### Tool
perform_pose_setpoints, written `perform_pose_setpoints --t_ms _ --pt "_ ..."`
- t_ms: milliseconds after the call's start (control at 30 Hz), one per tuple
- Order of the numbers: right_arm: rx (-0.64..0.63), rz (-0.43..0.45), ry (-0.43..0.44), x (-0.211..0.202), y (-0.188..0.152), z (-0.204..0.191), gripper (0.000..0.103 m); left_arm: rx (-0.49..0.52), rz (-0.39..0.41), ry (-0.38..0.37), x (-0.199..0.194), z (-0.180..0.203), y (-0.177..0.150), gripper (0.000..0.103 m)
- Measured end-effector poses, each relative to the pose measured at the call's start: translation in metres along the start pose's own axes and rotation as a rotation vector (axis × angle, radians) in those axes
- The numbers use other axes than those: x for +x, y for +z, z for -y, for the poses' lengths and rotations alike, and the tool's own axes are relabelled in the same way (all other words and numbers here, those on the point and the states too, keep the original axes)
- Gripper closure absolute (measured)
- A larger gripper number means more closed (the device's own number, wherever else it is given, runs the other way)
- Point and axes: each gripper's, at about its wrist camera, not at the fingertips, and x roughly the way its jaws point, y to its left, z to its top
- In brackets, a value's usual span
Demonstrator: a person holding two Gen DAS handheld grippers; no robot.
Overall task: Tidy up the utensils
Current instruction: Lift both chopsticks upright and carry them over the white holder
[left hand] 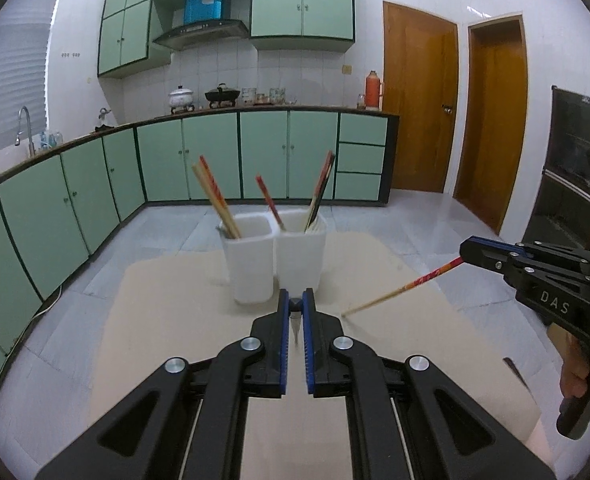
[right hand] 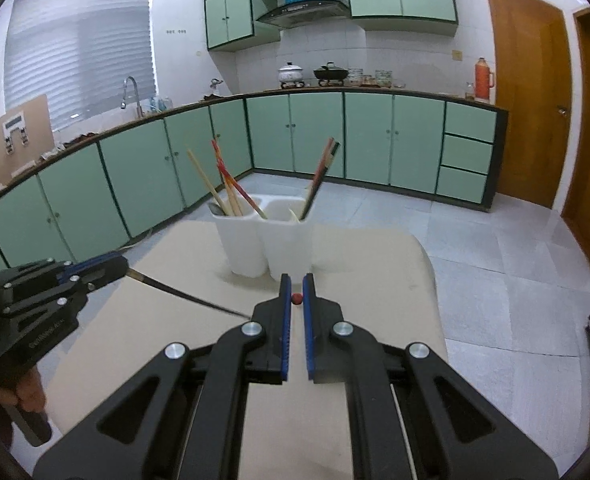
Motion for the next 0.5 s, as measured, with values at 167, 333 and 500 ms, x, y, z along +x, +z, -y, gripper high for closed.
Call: perform_pose_setpoints --t_ms 167,333,500 --pt "0.010 0.007 0.058 -0.001 0.029 0.002 0.098 -0.007 0.018 -0.012 -0.001 -0.005 0.018 0.097" --pt "-0.013 0.010 0.091 -0.004 0.051 0.001 0.098 -0.020 0.028 -0.031 -0.005 -0.011 0.028 0.097" --pt "-0.036 0.013 0.110 -0.007 0.066 -0.003 0.098 -0.021 0.044 -0.041 -0.014 -0.017 0.037 0.097"
